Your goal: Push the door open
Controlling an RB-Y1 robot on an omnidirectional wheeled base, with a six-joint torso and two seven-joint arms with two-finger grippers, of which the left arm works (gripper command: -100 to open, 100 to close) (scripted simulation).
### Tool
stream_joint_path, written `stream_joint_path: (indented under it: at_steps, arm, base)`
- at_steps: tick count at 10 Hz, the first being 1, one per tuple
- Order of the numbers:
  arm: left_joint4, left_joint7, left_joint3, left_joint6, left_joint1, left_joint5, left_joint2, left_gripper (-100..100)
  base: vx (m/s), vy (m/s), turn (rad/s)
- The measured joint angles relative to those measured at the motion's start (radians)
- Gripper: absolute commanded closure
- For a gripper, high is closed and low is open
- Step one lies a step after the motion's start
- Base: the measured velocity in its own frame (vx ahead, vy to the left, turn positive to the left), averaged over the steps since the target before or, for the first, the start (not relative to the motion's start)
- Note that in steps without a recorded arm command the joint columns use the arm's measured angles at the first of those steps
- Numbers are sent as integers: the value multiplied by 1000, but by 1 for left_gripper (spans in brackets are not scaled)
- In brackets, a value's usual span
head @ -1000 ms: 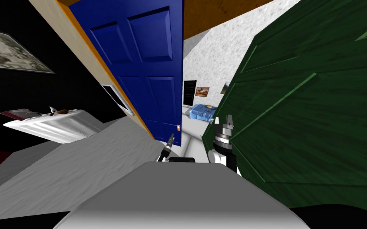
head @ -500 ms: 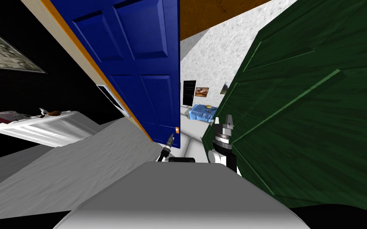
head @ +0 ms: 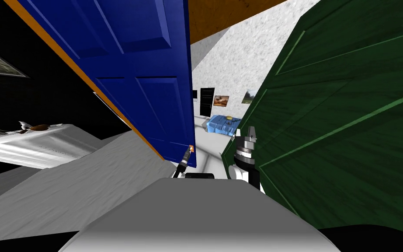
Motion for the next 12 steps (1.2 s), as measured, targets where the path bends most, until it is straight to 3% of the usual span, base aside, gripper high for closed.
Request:
stream_joint_path:
  at_steps: [1,2,7,9,11,12]
  arm:
    - [4,-1,2,-3,-2,1,-3,-100]
    - [4,-1,2,-5,-2,1,-4,100]
    - [6,-2,1,0,-1,0,-4,100]
    - [17,-6,5,-2,-1,1,-5,100]
    - [4,-15,13,12,12,4,-3,100]
    - [13,-18,21,13,2,7,-2,100]
  base:
    - [75,-14,8]
    - [-16,-2,0]
    - [-13,3,-3]
    - [109,-45,50]
    - [183,-46,32]
    - [214,-89,46]
